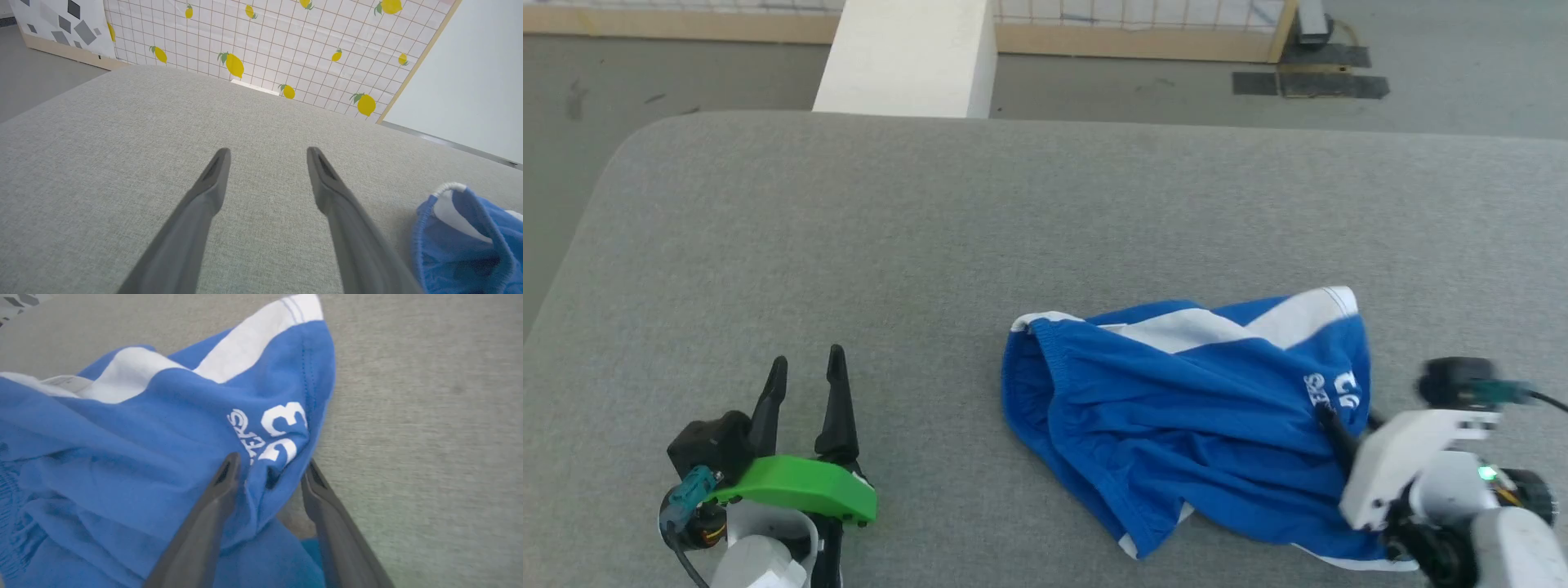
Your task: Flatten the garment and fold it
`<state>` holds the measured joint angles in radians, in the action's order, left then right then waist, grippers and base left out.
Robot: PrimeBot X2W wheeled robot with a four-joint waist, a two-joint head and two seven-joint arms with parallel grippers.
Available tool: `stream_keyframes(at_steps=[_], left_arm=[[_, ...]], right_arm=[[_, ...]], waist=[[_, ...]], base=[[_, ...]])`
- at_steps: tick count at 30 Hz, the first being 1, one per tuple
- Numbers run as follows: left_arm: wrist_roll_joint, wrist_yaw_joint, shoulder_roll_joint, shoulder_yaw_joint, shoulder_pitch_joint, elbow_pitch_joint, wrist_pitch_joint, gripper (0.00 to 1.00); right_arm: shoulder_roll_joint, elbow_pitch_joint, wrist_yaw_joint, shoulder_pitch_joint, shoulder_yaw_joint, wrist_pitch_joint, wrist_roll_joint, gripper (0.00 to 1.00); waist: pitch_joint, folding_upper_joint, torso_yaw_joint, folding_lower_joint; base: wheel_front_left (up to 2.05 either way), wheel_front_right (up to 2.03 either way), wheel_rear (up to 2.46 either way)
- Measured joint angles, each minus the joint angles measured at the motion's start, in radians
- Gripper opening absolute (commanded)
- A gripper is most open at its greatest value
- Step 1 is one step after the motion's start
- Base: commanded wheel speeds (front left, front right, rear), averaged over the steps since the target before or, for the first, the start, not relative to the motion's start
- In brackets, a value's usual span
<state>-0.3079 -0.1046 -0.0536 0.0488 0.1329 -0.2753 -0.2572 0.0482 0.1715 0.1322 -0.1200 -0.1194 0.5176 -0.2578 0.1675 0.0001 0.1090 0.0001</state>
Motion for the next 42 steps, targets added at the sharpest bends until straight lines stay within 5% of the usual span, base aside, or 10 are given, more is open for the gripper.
stream_keyframes(at_steps=[5, 12, 16, 21, 22, 23, 24, 33, 42], left_arm=[[-0.084, 0.0, 0.0, -0.041, 0.007, -0.008, 0.028, 1.0], [-0.183, -0.008, 0.001, -0.231, 0.125, 0.015, 0.397, 1.0], [-0.211, 0.053, 0.002, -0.299, 0.159, 0.037, 0.621, 1.0], [-0.206, 0.063, 0.0, -0.336, 0.179, 0.045, 0.705, 1.0], [-0.203, 0.063, -0.002, -0.335, 0.184, 0.038, 0.703, 0.42], [-0.203, 0.063, -0.002, -0.332, 0.187, 0.031, 0.693, 0.14], [-0.203, 0.063, -0.002, -0.33, 0.188, 0.025, 0.685, 0.0], [-0.239, 0.109, -0.027, -0.199, 0.187, 0.05, 0.566, 0.0], [-0.291, 0.179, -0.069, -0.127, 0.052, 0.073, 0.613, 0.0]], right_arm=[[0.001, -0.047, 0.0, 0.011, -0.114, -0.153, -0.039, 1.0], [0.002, -0.064, 0.0, 0.021, -0.214, -0.174, 0.023, 1.0], [0.002, -0.069, 0.0, 0.021, -0.224, -0.17, 0.027, 1.0], [0.002, -0.07, 0.0, 0.021, -0.217, -0.17, 0.027, 1.0], [0.001, -0.069, 0.0, 0.021, -0.214, -0.17, 0.027, 1.0], [0.001, -0.069, 0.0, 0.021, -0.212, -0.17, 0.027, 1.0], [0.001, -0.069, 0.0, 0.021, -0.212, -0.171, 0.027, 1.0], [0.002, -0.061, 0.0, 0.02, -0.215, -0.176, 0.035, 1.0], [0.002, -0.054, 0.0, 0.017, -0.212, -0.176, 0.041, 1.0]], waist=[[-0.017, 0.0, -0.027, 0.0], [-0.024, 0.0, -0.053, 0.0], [-0.02, 0.0, -0.068, 0.0], [-0.002, 0.0, -0.085, 0.0], [0.002, 0.0, -0.089, -0.0001], [0.006, 0.0, -0.092, -0.0001], [0.009, 0.0, -0.094, -0.0001], [0.015, 0.0, -0.079, -0.0001], [0.014, 0.0, -0.031, -0.0001]], base=[[0.0, 0.0, 0.0], [0.0, 0.0, 0.0], [0.0, 0.0, 0.0], [0.0, 0.0, 0.0], [0.0, 0.0, 0.0], [0.0, 0.0, 0.0], [0.0, 0.0, 0.0], [0.0, 0.0, 0.0], [0.0, 0.0, 0.0]])
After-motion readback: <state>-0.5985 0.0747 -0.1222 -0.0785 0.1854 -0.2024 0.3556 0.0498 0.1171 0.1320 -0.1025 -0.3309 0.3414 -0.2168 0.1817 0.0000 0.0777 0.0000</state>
